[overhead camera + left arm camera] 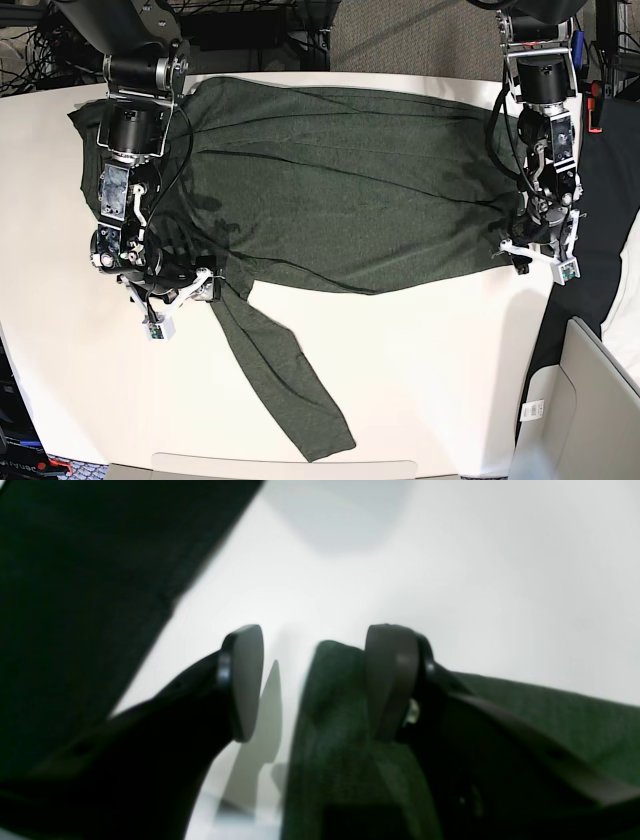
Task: Fold the T-shirt properly
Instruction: 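Regrasp the folded side edges with both grippers and pull them taut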
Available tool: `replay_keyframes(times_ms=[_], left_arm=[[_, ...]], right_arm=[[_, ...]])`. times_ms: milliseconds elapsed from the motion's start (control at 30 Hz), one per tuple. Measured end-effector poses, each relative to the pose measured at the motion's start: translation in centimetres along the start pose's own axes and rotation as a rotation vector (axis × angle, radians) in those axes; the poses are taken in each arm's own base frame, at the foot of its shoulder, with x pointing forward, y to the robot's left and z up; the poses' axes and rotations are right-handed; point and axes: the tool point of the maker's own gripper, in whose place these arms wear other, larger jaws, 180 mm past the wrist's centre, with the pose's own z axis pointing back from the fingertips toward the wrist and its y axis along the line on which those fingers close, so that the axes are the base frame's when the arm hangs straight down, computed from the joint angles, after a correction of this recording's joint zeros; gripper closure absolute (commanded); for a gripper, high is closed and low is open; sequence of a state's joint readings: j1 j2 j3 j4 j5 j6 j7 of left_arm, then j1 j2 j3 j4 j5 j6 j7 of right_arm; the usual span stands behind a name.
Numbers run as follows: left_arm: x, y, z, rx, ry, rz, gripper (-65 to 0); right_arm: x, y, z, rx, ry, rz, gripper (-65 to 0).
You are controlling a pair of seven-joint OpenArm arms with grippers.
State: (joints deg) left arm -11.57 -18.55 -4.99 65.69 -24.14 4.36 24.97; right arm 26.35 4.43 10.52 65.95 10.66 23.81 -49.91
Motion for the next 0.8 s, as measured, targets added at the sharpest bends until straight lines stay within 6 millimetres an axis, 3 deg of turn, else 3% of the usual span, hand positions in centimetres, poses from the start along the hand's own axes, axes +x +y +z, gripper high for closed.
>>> replay_keyframes(times_ms=[167, 333, 500, 700, 800], left_arm=[[-1.7, -0.7, -0.4, -0.015, 0.023, 0.011, -31.8], [-1.7, 0.1, -0.7, 0.005, 0.022, 0.008, -31.8], [-1.9, -0.3, -0.8, -0.003, 0.025, -0.009, -31.3], [-2.5, -3.0, -0.7, -0.054, 0.027, -0.113, -22.0], [-2.6, -3.4, -0.7, -0.066, 0.027, -0.121, -16.5]], right_arm=[[0.0, 0.0, 0.0, 0.000, 0.000, 0.000, -46.5], [0.0, 0.0, 0.0, 0.001, -0.001, -0.001, -46.5], [0.0, 0.0, 0.0, 0.000, -0.001, 0.000, -46.5], [0.0, 0.0, 0.0, 0.000, -0.001, 0.000, -46.4], [0.0, 0.0, 0.0, 0.001, 0.000, -0.001, -46.3]])
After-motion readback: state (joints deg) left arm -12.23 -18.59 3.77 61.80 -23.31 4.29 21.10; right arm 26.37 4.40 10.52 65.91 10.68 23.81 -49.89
